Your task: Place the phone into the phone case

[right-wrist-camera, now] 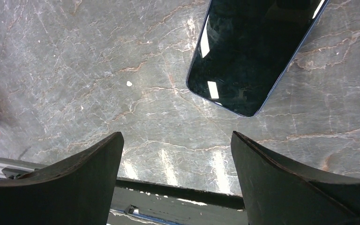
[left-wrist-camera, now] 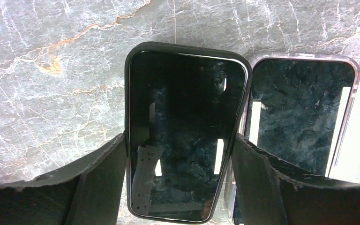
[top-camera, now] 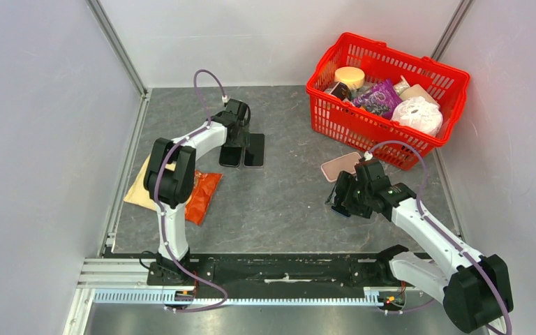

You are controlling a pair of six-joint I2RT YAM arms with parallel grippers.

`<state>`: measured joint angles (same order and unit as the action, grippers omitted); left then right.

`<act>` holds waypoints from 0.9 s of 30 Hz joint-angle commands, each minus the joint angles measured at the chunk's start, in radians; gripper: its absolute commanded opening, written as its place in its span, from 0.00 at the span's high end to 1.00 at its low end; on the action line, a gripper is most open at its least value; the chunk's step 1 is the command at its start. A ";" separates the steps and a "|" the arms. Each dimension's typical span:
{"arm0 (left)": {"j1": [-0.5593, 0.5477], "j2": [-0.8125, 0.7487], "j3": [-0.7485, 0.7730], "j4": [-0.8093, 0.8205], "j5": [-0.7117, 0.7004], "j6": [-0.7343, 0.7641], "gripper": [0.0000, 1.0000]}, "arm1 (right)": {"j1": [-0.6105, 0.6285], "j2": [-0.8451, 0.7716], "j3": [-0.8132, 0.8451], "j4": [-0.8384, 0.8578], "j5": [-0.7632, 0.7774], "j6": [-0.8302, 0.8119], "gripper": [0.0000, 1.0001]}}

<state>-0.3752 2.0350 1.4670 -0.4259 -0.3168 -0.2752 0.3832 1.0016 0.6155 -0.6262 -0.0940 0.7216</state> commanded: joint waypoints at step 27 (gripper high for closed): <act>-0.245 -0.227 -0.074 0.159 0.188 -0.136 0.25 | -0.096 0.224 0.096 0.090 0.341 0.136 0.08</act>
<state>-0.5262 1.7924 1.3750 -0.3450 -0.2104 -0.4152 0.3004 1.2266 0.6712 -0.5827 0.1902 0.8021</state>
